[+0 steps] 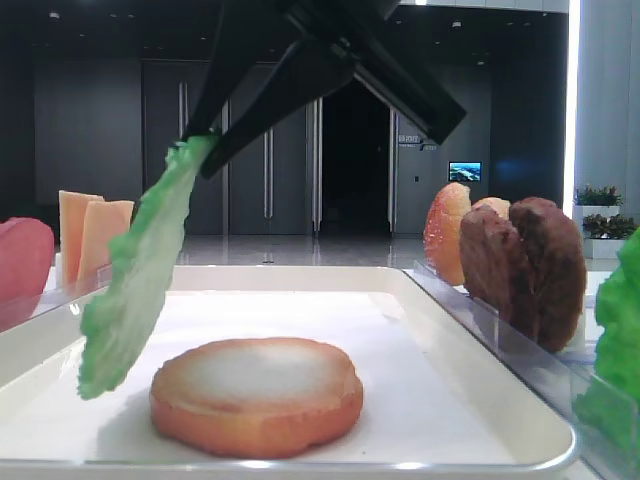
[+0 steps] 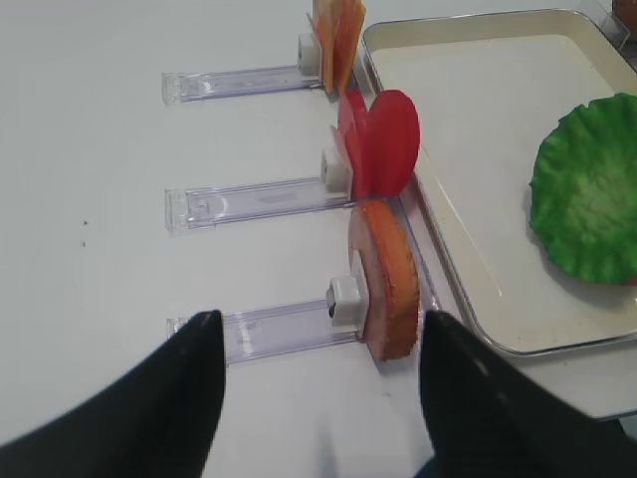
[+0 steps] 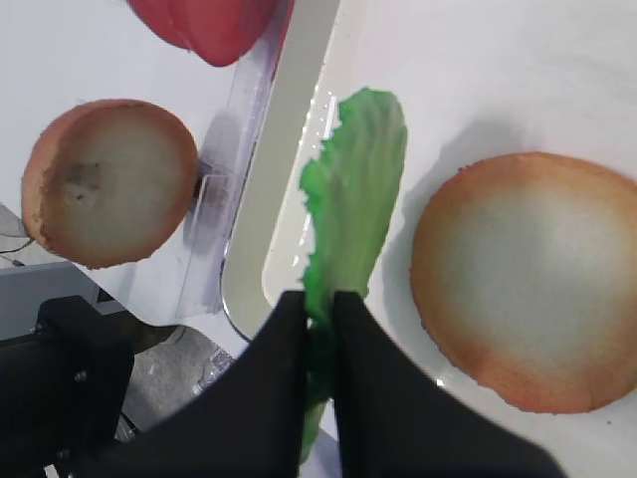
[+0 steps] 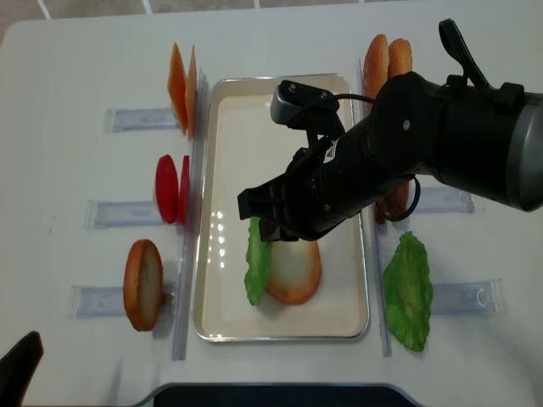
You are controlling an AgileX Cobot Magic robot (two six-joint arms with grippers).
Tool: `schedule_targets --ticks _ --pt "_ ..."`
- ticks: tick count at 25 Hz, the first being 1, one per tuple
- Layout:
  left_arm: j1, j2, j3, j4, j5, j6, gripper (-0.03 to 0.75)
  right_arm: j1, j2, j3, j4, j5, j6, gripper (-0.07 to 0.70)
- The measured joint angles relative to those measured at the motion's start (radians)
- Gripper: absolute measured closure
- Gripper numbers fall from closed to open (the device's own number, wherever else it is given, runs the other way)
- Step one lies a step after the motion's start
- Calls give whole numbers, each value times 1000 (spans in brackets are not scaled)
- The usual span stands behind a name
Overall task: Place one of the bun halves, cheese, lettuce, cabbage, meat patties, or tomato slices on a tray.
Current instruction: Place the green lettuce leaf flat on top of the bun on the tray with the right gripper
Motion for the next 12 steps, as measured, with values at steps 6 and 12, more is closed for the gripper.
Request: schedule_targets --ticks 6,12 --pt "0 0 0 0 0 0 244 0 0 0 -24 0 4 563" --pt "0 0 0 0 0 0 244 0 0 0 -124 4 80 563"
